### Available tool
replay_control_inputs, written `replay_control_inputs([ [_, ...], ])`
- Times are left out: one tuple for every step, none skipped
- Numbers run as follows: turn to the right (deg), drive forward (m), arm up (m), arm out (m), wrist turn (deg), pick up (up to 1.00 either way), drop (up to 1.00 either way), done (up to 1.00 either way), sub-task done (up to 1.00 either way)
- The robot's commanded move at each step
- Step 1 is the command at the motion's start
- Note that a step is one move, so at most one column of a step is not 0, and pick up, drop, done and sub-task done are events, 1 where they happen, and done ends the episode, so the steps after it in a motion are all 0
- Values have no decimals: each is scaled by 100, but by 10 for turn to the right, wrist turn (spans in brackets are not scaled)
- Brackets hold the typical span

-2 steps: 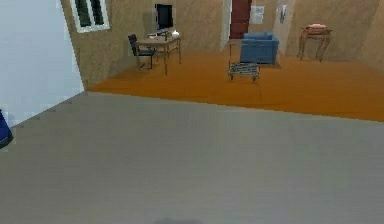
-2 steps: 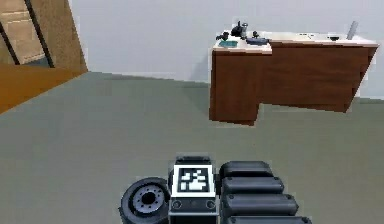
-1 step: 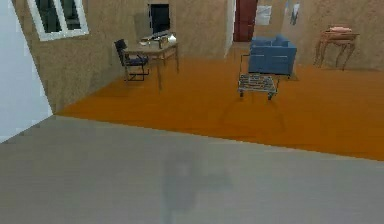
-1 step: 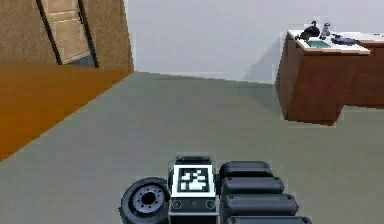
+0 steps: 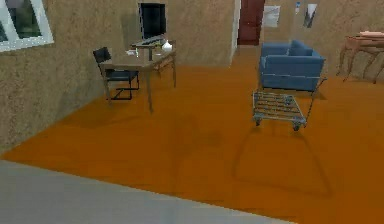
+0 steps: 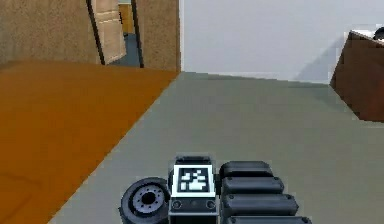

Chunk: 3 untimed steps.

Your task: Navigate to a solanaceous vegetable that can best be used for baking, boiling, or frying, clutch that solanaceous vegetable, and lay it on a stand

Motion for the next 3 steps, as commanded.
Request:
replay_control_inputs([
  [0,100,0,0,0,0,0,0,0],
  [0,100,0,0,0,0,0,0,0],
  [-90,0,0,0,0,0,0,0,0],
])
